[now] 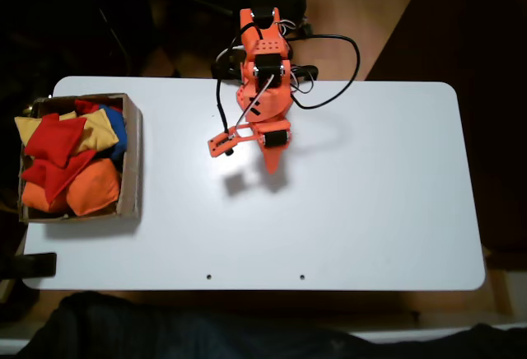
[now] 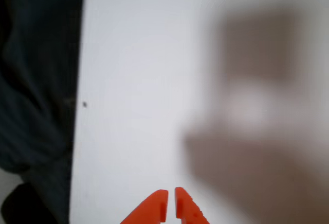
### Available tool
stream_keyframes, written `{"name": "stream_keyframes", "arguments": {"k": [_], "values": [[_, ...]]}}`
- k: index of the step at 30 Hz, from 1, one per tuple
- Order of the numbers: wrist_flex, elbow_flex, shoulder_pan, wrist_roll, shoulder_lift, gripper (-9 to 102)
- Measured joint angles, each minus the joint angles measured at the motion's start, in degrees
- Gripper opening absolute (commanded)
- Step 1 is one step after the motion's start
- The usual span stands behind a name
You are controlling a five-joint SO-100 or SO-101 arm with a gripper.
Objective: Grasp a bag and put it in the box.
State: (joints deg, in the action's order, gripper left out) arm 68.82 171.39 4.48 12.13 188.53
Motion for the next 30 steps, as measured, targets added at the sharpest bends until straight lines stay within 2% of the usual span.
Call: {"name": "stream_keyframes", "arguments": {"k": [11, 30], "values": [[7.65, -0.88, 1.32, -5.19, 0.0, 0], [8.44, -1.23, 1.41, -6.15, 0.09, 0]]}}
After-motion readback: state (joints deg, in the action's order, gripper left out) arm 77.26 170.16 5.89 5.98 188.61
